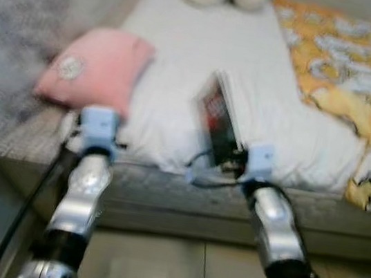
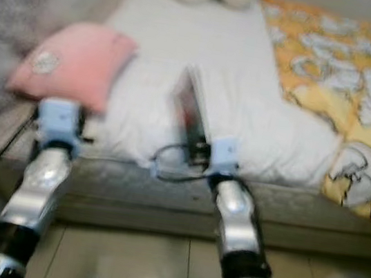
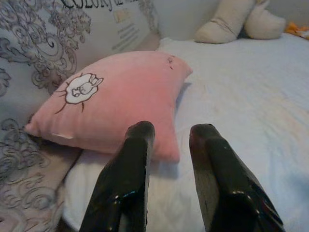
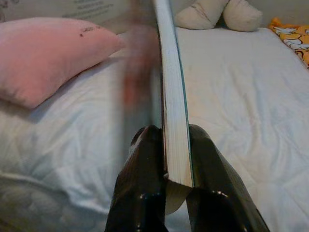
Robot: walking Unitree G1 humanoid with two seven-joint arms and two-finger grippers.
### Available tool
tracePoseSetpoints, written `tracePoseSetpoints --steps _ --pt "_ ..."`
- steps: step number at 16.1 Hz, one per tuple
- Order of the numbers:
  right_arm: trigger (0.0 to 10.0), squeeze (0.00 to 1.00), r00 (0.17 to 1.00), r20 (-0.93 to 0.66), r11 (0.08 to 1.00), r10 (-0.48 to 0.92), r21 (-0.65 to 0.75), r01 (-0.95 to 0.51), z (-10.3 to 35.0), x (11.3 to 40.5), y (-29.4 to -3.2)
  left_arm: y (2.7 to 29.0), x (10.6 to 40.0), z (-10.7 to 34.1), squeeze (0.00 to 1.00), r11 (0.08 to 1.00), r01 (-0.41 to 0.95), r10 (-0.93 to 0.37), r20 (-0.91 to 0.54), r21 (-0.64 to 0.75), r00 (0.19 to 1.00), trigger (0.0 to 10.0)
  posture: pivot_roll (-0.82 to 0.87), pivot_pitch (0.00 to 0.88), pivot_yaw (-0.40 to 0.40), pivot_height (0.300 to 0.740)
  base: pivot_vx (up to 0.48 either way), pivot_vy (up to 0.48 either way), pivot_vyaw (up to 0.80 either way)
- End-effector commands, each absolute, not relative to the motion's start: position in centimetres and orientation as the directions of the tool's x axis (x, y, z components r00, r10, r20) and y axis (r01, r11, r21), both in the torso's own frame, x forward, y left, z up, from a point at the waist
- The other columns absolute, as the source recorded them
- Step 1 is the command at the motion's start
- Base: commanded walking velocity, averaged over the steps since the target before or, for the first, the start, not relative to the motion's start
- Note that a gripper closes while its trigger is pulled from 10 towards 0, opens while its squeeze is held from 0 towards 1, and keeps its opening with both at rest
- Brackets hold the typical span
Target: Clean up the room
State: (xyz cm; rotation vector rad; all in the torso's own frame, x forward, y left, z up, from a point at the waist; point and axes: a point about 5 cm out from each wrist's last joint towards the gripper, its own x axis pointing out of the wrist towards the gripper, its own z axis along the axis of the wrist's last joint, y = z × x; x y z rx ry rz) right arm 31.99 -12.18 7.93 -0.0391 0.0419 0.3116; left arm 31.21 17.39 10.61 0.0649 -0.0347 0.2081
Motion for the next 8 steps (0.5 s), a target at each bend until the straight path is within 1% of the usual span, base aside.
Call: tracePoseSetpoints --steps 1,3,6,8 --pt "0.0 0.00 0.971 0.050 0.972 0.235 -0.029 -0.233 9.6 32.3 -14.1 16.7 31.1 12.3 0.00 0.977 -0.215 0.213 0.135 0.001 0.968 10.0 -0.06 0.000 0.007 0.731 0.428 0.000 0.00" --pt "0.0 0.00 0.970 0.046 0.971 0.237 -0.027 -0.236 9.4 32.1 -14.2 16.3 31.1 12.3 0.00 0.980 -0.199 0.196 0.133 0.006 0.972 10.0 -0.07 0.000 0.010 0.731 0.409 0.249 0.00" --pt "0.0 0.00 0.966 0.053 0.968 0.251 -0.025 -0.250 9.6 32.3 -13.7 17.3 31.6 12.7 0.00 0.969 -0.246 0.245 0.135 -0.010 0.960 10.0 -0.07 0.000 0.012 0.731 0.411 0.247 0.00" --pt "0.0 0.00 0.966 0.052 0.967 0.254 -0.029 -0.253 9.6 32.3 -13.7 17.7 31.8 12.7 0.00 0.968 -0.250 0.248 0.123 -0.003 0.961 10.0 -0.06 0.000 0.011 0.731 0.311 0.364 0.00"
